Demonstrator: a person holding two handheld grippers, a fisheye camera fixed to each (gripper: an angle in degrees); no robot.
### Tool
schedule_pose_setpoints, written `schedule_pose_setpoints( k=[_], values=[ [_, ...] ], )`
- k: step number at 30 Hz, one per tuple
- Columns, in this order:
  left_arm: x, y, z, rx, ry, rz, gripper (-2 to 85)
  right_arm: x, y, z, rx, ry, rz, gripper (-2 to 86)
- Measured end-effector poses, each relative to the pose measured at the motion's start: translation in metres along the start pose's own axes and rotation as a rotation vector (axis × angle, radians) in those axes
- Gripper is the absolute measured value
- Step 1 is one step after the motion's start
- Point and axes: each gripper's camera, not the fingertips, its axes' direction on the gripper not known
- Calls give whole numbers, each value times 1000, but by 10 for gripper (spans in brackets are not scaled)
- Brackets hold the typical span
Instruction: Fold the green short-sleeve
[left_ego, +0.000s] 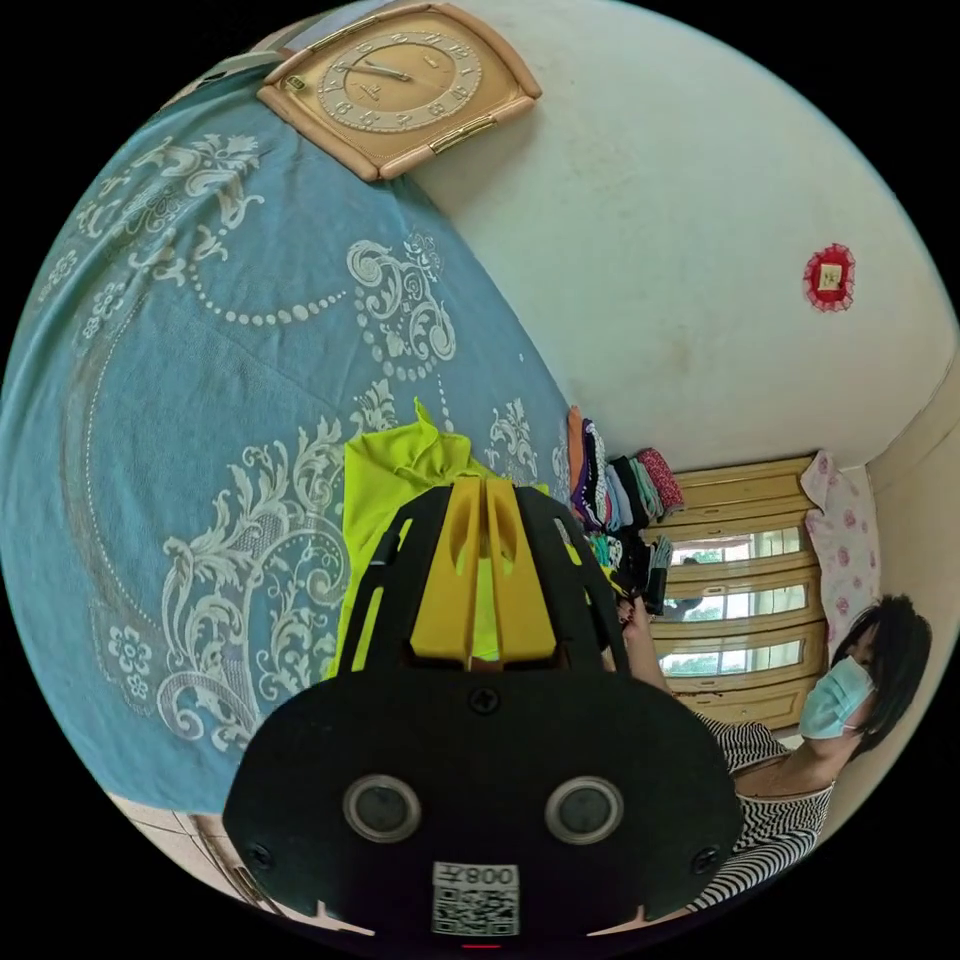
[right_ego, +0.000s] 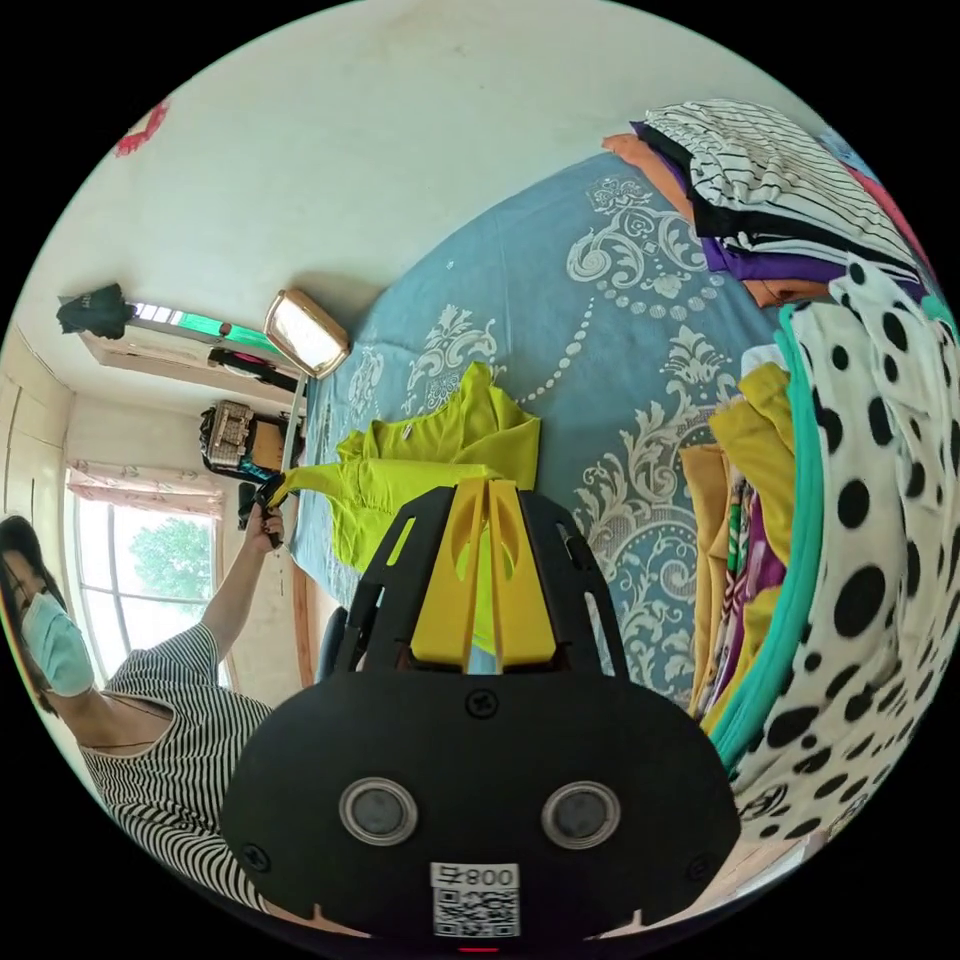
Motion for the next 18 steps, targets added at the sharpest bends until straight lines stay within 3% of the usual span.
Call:
schedule_pose_setpoints(
  k=[9,15,18],
  values=[
    [-50,-62,85,42,-68,-72,19,9,-81,67,-64,-12,90,4],
    [-60,-59,97,202,-56,-43,28,-15,-89,69,55,-9,89,9],
    [-52,-46,125,151,-4,17,27,-33,-84,70,119,70,93,15]
  ],
)
